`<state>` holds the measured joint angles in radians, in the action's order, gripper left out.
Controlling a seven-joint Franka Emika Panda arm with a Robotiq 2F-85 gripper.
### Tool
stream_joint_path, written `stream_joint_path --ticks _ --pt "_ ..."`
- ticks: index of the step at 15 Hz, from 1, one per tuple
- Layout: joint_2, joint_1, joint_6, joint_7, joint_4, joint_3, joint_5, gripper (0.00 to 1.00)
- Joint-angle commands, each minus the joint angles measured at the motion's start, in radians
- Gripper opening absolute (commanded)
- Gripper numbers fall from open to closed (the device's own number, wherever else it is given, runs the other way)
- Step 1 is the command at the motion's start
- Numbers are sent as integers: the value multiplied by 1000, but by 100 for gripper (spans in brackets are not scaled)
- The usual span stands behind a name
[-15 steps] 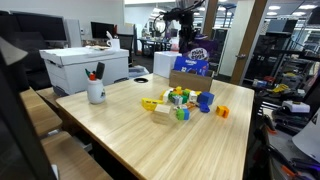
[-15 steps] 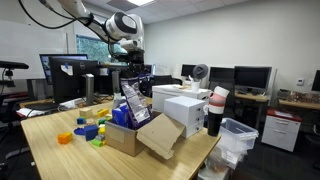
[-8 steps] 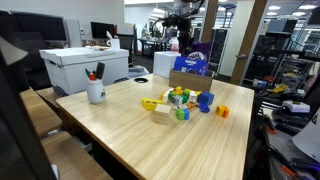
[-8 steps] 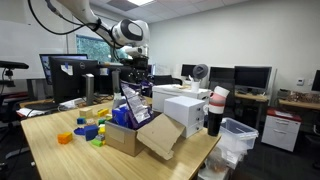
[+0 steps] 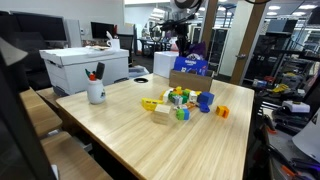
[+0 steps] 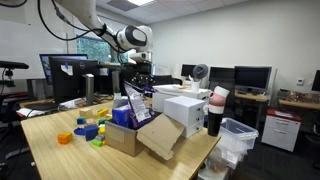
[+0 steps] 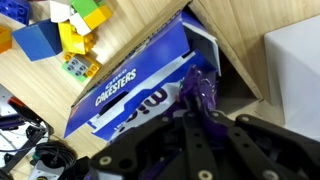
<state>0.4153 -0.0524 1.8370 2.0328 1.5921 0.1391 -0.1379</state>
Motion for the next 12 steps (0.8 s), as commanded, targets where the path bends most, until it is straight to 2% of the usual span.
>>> stream_joint_path --ticks 1,12 --pt "13 -10 15 -41 -19 3 29 2" --pt "-72 11 15 -24 31 5 12 2"
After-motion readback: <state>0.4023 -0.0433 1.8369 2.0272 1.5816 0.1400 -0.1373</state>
